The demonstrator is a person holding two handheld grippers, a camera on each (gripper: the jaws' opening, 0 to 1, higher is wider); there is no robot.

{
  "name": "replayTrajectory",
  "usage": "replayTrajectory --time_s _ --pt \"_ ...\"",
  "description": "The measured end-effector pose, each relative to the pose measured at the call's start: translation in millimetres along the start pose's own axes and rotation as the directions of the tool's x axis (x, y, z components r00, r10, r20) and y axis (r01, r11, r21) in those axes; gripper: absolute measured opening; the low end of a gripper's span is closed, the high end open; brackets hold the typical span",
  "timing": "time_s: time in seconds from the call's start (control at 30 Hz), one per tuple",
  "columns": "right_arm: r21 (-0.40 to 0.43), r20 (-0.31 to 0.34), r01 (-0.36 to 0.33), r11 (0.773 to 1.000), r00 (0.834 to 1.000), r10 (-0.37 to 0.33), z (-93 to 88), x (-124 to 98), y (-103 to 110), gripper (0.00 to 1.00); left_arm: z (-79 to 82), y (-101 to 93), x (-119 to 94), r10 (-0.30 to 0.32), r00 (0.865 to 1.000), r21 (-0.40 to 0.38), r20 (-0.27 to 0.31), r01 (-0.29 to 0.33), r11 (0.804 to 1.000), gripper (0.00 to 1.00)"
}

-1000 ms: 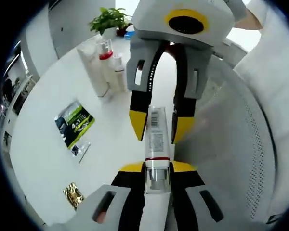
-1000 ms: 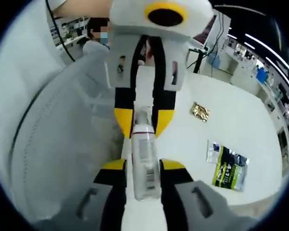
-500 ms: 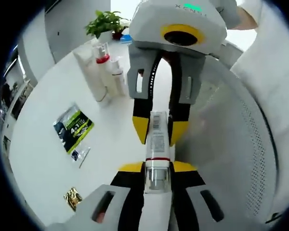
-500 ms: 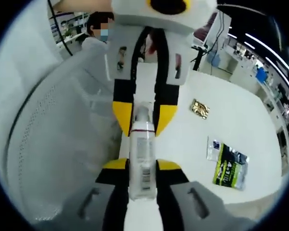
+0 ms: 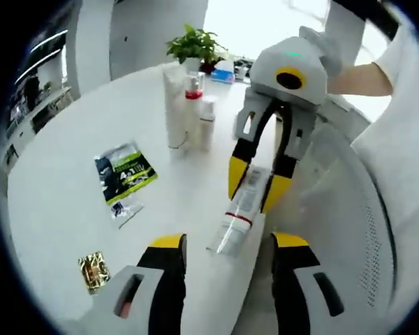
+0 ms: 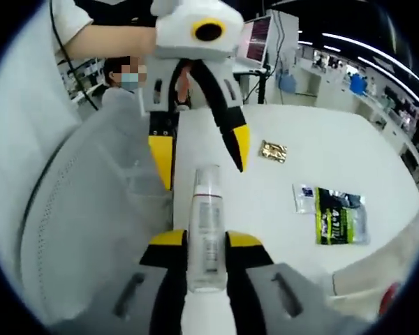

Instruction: Arrange the skincare products in the storage area until every visible bottle or jar stands upright without overlapping.

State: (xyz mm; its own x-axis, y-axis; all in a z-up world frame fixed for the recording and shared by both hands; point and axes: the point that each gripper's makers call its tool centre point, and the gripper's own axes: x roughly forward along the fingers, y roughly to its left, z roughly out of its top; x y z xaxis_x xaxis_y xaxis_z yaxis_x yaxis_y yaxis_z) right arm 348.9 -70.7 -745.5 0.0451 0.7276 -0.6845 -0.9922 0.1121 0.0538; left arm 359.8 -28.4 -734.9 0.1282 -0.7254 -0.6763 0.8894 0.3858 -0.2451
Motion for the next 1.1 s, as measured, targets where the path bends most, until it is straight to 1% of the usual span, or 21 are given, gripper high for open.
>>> replayTrajectory --time_s 0.07,0.1,0.13,0.23,0.27,0.33,0.4,0.43,0.47,0.5,0.53,0.6,0.7,0.73,0.8,0.9,0.93,1.0,1.03,1.1 --pt "0.017 0.012 0.003 1.0 1.0 -0.003 -0.2 -3 -2 0.19 -3.9 0.9 1 -0.002 1.0 -0.053 0.021 0.003 0.999 0.47" --pt "0.028 0.016 0.005 1.0 1.0 -0.005 -1.3 -5 -3 0.19 -8.6 3.1 4 0.001 1.0 -0.09 0.031 0.002 0.996 0.47" --pt "0.03 0.019 0.01 1.0 1.0 -0.01 -1.6 -6 -3 0.19 -12.2 3.9 6 -0.001 0.999 -0.107 0.033 0.005 0.994 0.48" --pt "0.045 0.032 0.006 0.999 0.999 -0.008 -1.8 -8 -3 0.19 -21.3 5.2 17 -0.009 0.999 -0.122 0.035 0.014 0.992 0.45" --pt "0.05 0.034 0.004 0.999 0.999 -0.006 -1.7 -8 -2 0.19 -21.6 4.2 20 -0.013 0.999 -0.121 0.041 0.017 0.992 0.44" --pt "0.051 0.036 -0.001 0.999 0.999 -0.001 -2.2 -8 0 0.19 -17.6 2.2 26 -0.026 0.997 -0.109 0.073 0.033 0.994 0.4" --pt "0.051 0.032 -0.007 0.999 0.999 0.006 -2.9 -8 2 0.19 -11.2 1.2 29 -0.04 0.994 -0.071 0.103 0.048 0.996 0.3" --pt "0.053 0.03 -0.007 0.999 1.0 0.006 -3.8 -7 3 0.19 -5.2 -2.3 30 -0.07 0.99 -0.019 0.119 0.072 0.997 0.26" --pt "0.055 0.026 -0.003 0.998 1.0 0.001 -4.8 -7 2 0.19 -5.0 -6.5 30 -0.089 0.99 -0.008 0.111 0.091 0.996 0.22" --pt "0.057 0.019 -0.007 0.998 1.0 0.006 -6.8 -8 3 0.19 -4.8 -7.6 31 -0.091 0.99 0.006 0.105 0.091 0.996 0.22" --pt "0.054 0.02 -0.004 0.999 1.0 0.002 -7.5 -8 2 0.19 -5.8 -4.4 31 -0.069 0.993 0.02 0.097 0.067 0.998 0.22" --pt "0.047 0.011 -0.004 0.999 1.0 0.003 -9.6 -8 2 0.19 -5.4 -5.4 30 -0.084 0.992 0.022 0.097 0.082 0.996 0.21" --pt "0.035 -0.005 0.0 0.999 1.0 0.0 -11.9 -7 2 0.2 -2.9 -6.1 25 -0.09 0.991 0.04 0.095 0.086 0.995 0.19" --pt "0.012 -0.026 0.003 1.0 1.0 -0.003 -14.7 -6 3 0.2 -0.6 -7.6 21 -0.095 0.991 0.047 0.096 0.091 0.995 0.19" --pt "0.0 -0.046 0.009 1.0 0.999 -0.009 -18.5 -3 3 0.2 4.1 -8.9 16 -0.1 0.989 0.052 0.108 0.095 0.994 0.18" --pt "0.005 -0.059 0.014 1.0 0.998 -0.014 -23.0 2 3 0.2 17.1 -14.6 5 -0.118 0.982 0.041 0.149 0.113 0.993 0.18" --pt "0.011 -0.053 0.018 1.0 0.998 -0.018 -23.4 4 3 0.2 21.8 -16.4 2 -0.12 0.98 0.04 0.161 0.115 0.993 0.18" --pt "0.017 -0.041 0.023 1.0 0.999 -0.022 -22.6 6 4 0.2 33.6 -19.1 -5 -0.132 0.971 0.035 0.201 0.127 0.991 0.17" --pt "0.022 -0.033 0.025 0.999 0.999 -0.024 -21.3 7 4 0.2 44.4 -21.5 -8 -0.137 0.96 0.016 0.246 0.137 0.99 0.17" --pt "0.066 0.003 0.016 0.998 1.0 -0.017 -15.6 9 7 0.2 55.2 -24.2 -11 -0.14 0.952 0.019 0.272 0.14 0.99 0.16"
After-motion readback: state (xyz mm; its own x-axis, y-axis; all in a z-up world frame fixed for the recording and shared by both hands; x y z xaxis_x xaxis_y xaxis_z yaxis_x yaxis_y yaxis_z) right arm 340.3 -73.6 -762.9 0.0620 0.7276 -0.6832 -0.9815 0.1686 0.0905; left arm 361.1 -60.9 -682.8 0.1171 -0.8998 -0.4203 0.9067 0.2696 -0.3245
